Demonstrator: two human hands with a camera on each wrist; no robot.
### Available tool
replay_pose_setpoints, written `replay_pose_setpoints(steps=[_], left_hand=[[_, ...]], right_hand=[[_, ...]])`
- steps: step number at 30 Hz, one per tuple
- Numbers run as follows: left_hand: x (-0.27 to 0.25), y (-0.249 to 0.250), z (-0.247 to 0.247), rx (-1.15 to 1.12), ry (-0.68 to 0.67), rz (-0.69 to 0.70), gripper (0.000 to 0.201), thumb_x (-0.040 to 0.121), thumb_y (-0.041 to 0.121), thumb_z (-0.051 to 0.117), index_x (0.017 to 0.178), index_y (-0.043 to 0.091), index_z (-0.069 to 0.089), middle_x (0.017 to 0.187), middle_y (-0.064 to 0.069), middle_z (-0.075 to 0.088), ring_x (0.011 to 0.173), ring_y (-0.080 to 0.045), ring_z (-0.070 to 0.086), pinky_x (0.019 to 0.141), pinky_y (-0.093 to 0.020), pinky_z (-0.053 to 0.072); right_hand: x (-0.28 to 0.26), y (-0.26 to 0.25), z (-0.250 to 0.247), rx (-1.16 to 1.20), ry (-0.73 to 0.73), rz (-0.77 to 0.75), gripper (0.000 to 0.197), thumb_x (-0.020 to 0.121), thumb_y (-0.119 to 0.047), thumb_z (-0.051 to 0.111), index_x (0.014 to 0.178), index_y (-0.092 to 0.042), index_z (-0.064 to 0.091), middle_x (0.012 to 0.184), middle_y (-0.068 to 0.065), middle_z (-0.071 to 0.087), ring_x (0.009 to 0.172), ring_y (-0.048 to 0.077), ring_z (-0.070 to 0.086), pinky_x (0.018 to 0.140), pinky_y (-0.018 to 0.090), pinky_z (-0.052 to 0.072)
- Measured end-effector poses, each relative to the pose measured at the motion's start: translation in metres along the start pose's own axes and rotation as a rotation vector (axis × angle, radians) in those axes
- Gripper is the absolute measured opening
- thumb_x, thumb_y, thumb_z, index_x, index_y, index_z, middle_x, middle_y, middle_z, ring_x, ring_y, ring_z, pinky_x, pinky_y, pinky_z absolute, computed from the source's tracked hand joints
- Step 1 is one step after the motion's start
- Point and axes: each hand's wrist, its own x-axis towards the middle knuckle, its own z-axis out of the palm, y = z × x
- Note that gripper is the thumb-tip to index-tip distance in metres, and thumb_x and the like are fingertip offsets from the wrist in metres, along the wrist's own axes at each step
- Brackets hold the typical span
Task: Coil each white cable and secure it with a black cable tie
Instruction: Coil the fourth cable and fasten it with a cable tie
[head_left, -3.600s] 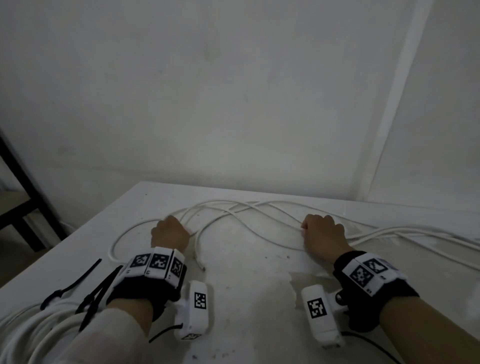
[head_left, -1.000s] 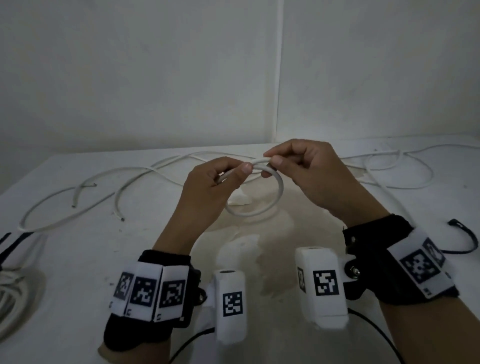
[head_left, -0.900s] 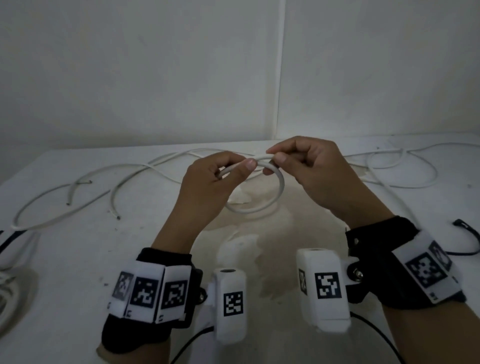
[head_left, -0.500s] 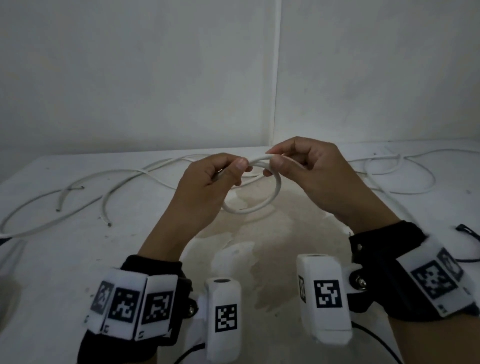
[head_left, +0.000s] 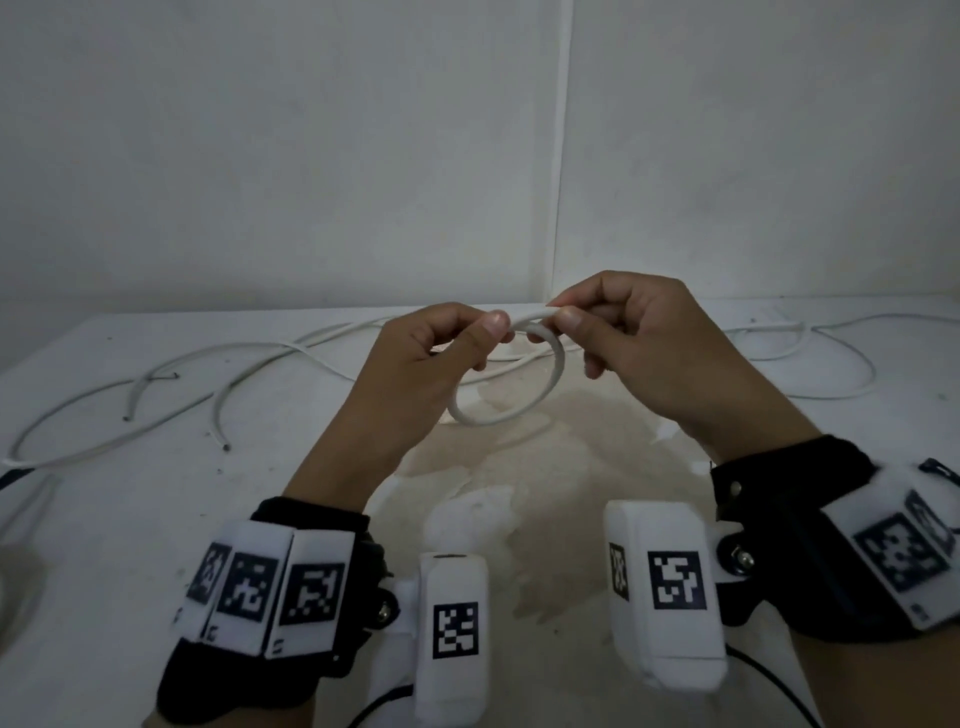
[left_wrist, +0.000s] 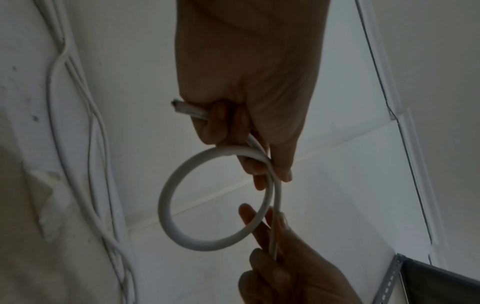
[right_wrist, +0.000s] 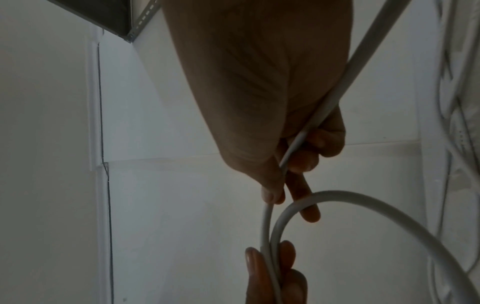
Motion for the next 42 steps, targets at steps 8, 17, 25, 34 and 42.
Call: replay_pose_setpoints(steps=[8, 17, 25, 34, 42], left_hand=[[0.0, 0.003, -0.006, -0.061, 0.031, -0.037, 0.013, 0.084, 0.019, 0.062, 0.073, 0.014, 0.066, 0.049, 0.015, 0.056, 0.042, 0.004, 0.046, 0.044, -0.003, 0.031], [0.0, 0.004, -0.003, -0.042, 0.042, -0.011, 0.01, 0.087, 0.021, 0.058, 0.081, 0.019, 0.066, 0.051, 0.016, 0.057, 0.043, 0.005, 0.046, 0.046, -0.003, 0.031], [0.0, 0.006, -0.001, 0.195, 0.071, 0.072, 0.017, 0.087, 0.029, 0.058, 0.07, 0.03, 0.06, 0.053, 0.023, 0.057, 0.054, 0.007, 0.05, 0.052, -0.004, 0.034], [-0.001, 0.017, -0.001, 0.017, 0.106, 0.014, 0.027, 0.093, 0.023, 0.048, 0.072, 0.018, 0.064, 0.055, 0.012, 0.054, 0.042, 0.002, 0.041, 0.045, -0.008, 0.03], [-0.001, 0.017, -0.012, 0.038, -0.027, -0.088, 0.032, 0.094, 0.012, 0.043, 0.067, 0.017, 0.058, 0.043, 0.014, 0.05, 0.038, 0.0, 0.041, 0.039, -0.009, 0.032]], right_hand=[[-0.002, -0.006, -0.001, -0.057, 0.0, 0.031, 0.016, 0.093, -0.015, 0.05, 0.081, -0.021, 0.057, 0.062, -0.018, 0.068, 0.045, -0.003, 0.043, 0.048, 0.006, 0.034], [-0.005, -0.011, 0.003, -0.007, 0.005, -0.043, 0.016, 0.092, -0.017, 0.053, 0.082, -0.019, 0.065, 0.064, -0.012, 0.066, 0.047, -0.008, 0.05, 0.049, 0.004, 0.036], [-0.003, -0.009, 0.001, -0.005, 0.036, -0.025, 0.017, 0.09, -0.013, 0.055, 0.076, -0.018, 0.065, 0.059, -0.014, 0.067, 0.047, -0.002, 0.05, 0.051, 0.01, 0.041], [-0.004, -0.011, -0.003, 0.098, 0.061, -0.039, 0.015, 0.089, -0.007, 0.055, 0.077, -0.012, 0.063, 0.06, -0.01, 0.069, 0.049, 0.001, 0.055, 0.049, 0.009, 0.04], [-0.001, -0.004, -0.007, 0.003, 0.093, -0.053, 0.017, 0.088, -0.007, 0.056, 0.073, -0.014, 0.062, 0.057, -0.01, 0.068, 0.051, 0.003, 0.058, 0.05, 0.014, 0.045]])
